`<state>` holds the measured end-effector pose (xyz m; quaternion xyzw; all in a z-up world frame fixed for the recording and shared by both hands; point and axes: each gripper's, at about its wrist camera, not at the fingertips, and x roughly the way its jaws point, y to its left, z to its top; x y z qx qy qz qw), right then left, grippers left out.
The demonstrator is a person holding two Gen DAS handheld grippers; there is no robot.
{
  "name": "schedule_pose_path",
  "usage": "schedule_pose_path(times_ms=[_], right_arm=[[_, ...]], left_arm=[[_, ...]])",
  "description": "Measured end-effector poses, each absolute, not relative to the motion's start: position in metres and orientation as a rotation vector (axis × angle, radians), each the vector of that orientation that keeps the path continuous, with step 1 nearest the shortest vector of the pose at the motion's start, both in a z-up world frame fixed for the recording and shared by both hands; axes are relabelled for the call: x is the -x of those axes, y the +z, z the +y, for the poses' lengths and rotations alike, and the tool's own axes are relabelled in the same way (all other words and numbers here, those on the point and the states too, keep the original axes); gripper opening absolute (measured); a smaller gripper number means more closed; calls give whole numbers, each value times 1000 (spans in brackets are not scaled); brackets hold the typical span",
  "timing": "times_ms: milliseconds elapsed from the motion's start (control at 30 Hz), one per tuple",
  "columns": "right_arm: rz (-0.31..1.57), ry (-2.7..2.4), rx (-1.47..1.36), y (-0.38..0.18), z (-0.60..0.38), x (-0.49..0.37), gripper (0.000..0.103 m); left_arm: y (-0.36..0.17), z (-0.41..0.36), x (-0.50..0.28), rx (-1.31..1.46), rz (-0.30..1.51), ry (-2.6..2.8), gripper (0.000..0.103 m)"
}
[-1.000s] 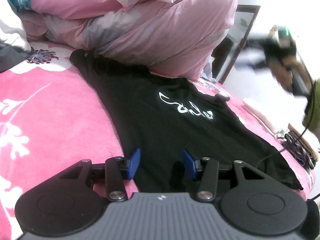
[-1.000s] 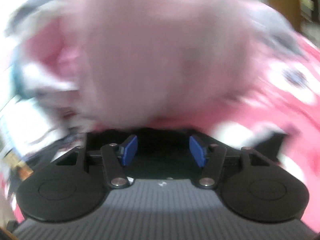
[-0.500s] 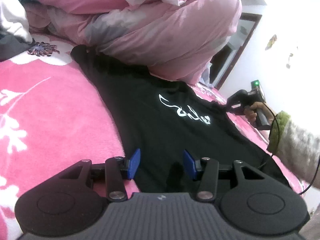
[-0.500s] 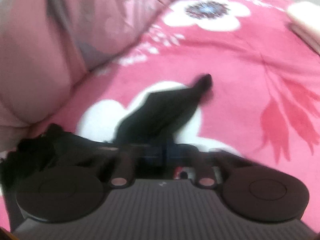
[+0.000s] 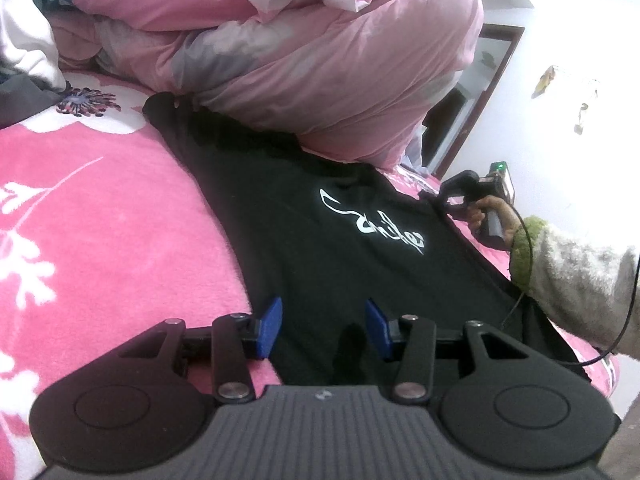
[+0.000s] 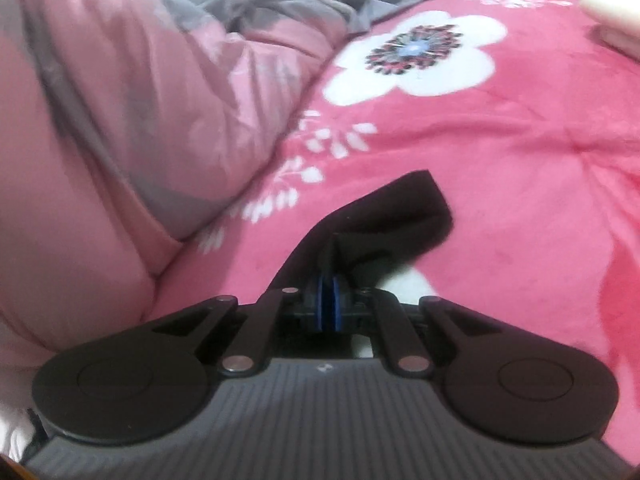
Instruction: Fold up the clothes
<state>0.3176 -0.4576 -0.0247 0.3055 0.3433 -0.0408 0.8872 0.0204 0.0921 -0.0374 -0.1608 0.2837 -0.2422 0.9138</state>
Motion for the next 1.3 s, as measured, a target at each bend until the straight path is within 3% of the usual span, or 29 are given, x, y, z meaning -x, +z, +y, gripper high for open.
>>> schedule_pose_path(times_ms=[67, 200, 400, 600, 767, 900, 1300], right_arm=[[705, -87, -658, -22, -464, -314, 9], [674, -41, -646, 37, -488, -233, 31], [681, -17, -627, 110, -517, -87, 38], [753, 2, -734, 85, -519, 36, 39], [826, -4, -738, 23, -487, 69, 39], [766, 109, -678, 9, -444, 88, 39], [715, 707, 21, 18, -234, 101, 38]], left_arm=[[-38, 92, -20, 326, 583, -496, 47], [-37, 91, -20, 317, 585, -491, 48], [-31, 88, -21, 304, 606, -471, 48], [-18, 87, -7, 284, 639, -424, 55], [0, 101, 25, 306, 663, -375, 58], [12, 112, 59, 299, 676, -335, 58], [-8, 104, 111, 364, 807, -380, 51]])
